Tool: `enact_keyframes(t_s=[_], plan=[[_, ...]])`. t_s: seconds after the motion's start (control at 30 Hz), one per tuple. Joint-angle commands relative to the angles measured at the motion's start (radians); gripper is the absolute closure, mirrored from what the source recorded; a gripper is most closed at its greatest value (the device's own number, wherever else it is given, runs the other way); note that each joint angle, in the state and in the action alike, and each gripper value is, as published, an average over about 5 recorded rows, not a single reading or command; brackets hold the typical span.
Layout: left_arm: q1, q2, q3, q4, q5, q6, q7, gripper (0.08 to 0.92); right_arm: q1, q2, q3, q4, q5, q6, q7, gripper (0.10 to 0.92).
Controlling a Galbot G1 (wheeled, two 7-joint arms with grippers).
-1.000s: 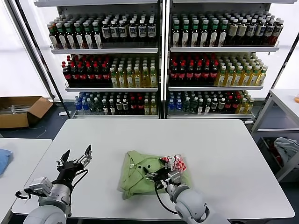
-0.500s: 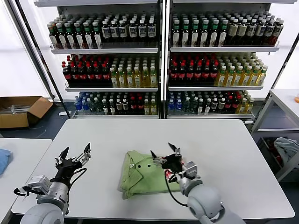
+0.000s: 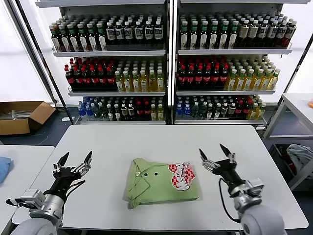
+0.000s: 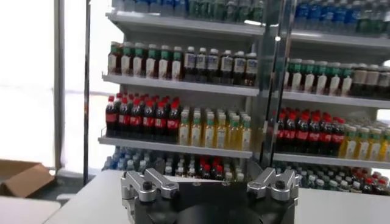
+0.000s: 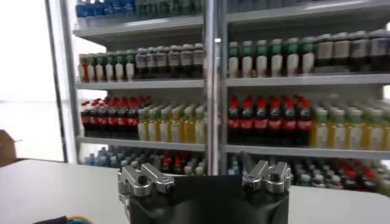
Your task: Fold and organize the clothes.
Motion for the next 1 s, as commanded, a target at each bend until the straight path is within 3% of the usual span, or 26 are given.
enact_keyframes(t_s=[0.03,0.5,1.0], plan=[[0.034,-0.016,-0.080,-0.009,0.095,-0.066,0.184,0.177,-0.271,0.070,0.334,0.049,0.001,0.098,-0.117,0.203],[0.051,-0.059,-0.121,0.021,0.127,-0.121,0.272,0.177,-0.296,0.147,0.394,0.047,-0.031,0.059,-0.155,0.203],[0.054,-0.061,-0.121,-0.004,0.120,-0.113,0.279,0.177,-0.320,0.149,0.417,0.057,-0.027,0.050,-0.164,0.203]])
